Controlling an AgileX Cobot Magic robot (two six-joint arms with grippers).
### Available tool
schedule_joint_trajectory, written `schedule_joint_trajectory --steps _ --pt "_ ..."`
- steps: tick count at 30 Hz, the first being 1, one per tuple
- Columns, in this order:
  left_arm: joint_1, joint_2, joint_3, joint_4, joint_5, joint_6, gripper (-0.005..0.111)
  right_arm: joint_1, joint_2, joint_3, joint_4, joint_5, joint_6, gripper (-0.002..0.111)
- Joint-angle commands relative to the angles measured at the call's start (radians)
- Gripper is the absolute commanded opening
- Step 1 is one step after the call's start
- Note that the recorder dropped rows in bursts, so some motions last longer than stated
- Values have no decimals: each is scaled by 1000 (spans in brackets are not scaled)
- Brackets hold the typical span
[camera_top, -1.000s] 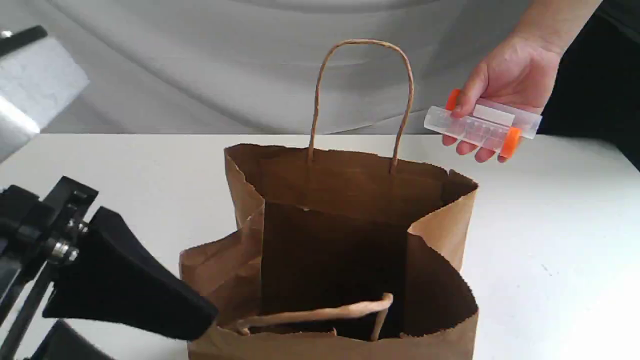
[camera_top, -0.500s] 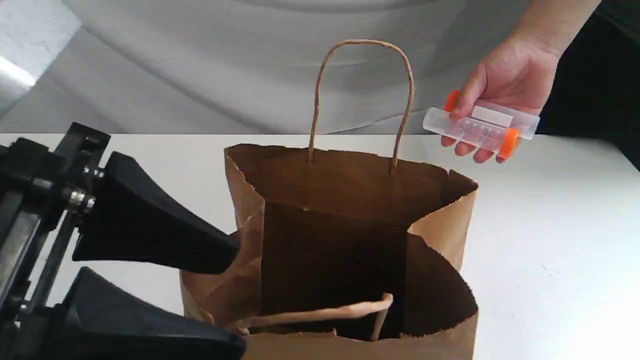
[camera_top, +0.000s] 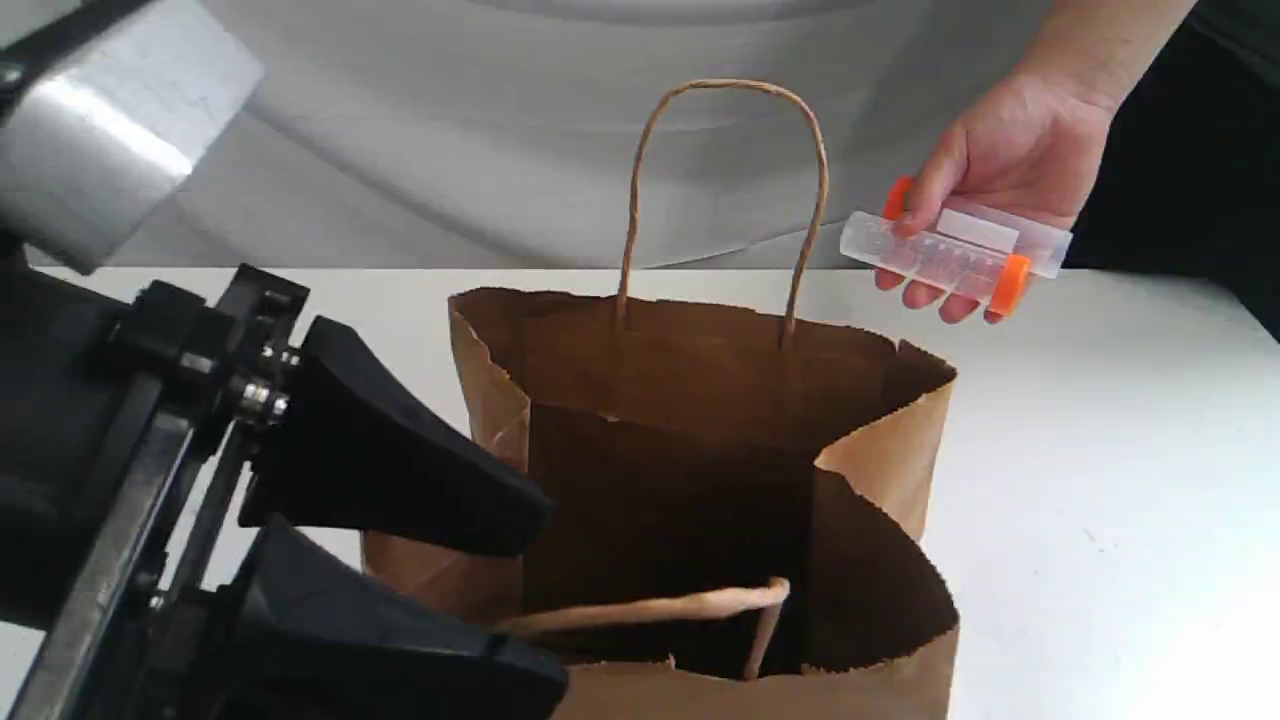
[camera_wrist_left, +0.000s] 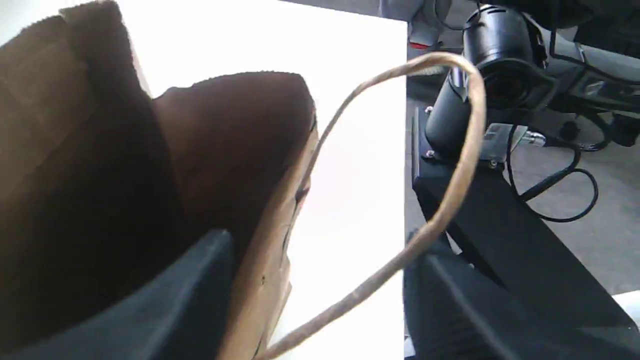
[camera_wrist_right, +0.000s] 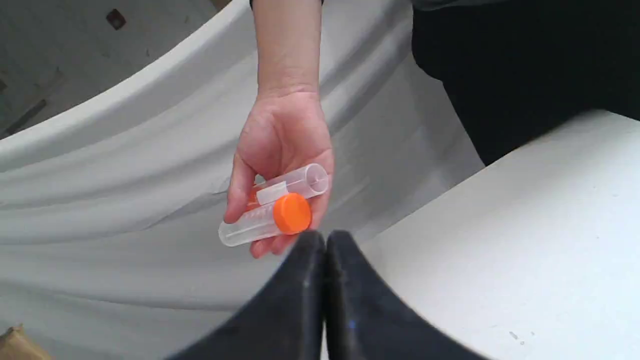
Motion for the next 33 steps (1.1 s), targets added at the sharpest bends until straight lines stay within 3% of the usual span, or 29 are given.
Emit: schedule_joint_trajectory --steps 1,5,7,13,17,24,33 --pt "-8 21 5 -44 -3 26 42 -7 -7 3 -7 34 -7 0" --pt "-8 37 5 -44 -1 26 19 -7 -7 3 9 39 -7 0" --pt "-8 37 5 -42 1 52 1 -7 -7 3 22 55 -7 0" --pt "-8 37 5 -42 22 75 0 -7 -7 -183 -7 138 -7 0" --pt "-8 37 5 -42 26 75 0 -7 115 -378 -76 230 -30 0" --pt "-8 37 5 -42 26 75 0 -7 529 -853 -278 641 -49 0" --pt "-8 37 5 -42 25 80 0 -7 1025 -1411 -277 1165 -96 0"
